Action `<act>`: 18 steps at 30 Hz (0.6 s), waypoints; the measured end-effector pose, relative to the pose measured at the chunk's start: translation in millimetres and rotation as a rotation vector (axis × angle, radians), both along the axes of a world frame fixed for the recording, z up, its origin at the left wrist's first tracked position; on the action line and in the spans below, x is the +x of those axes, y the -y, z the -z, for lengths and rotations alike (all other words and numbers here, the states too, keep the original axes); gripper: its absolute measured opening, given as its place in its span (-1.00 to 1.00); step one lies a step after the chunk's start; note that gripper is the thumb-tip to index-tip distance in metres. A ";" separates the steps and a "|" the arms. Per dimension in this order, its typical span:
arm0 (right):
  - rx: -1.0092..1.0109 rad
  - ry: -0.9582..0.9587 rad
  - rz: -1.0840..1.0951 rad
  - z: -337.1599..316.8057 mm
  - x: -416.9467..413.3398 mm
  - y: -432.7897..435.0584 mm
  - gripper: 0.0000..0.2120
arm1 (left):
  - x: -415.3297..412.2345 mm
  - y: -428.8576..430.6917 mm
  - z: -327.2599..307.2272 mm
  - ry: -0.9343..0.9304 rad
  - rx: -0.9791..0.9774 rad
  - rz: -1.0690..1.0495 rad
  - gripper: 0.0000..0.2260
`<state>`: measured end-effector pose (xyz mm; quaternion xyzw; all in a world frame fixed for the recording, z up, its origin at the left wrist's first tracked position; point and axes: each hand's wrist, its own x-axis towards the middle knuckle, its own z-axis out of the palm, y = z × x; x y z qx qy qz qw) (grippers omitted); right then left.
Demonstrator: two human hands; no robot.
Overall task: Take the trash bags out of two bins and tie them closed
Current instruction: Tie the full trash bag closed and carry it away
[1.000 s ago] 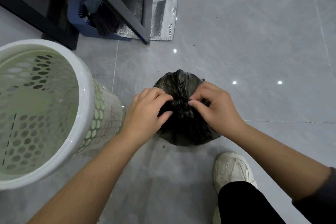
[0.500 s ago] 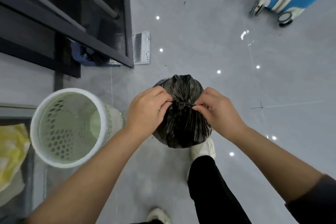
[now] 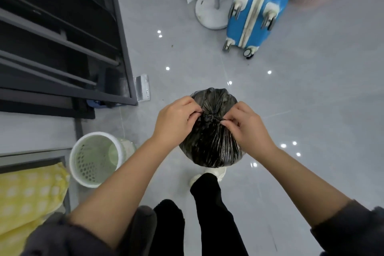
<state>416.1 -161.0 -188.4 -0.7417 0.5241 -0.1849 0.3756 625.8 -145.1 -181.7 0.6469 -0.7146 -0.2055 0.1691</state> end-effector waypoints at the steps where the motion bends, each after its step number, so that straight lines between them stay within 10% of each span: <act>1: -0.003 0.002 0.012 -14.3 -11.4 6.0 -0.95 | -11.7 8.7 -13.5 -0.005 -0.007 0.005 -0.92; 18: -0.089 -0.118 0.290 -134.5 -267.9 176.9 -0.94 | -278.9 220.5 -121.0 -0.095 -0.089 0.176 -0.89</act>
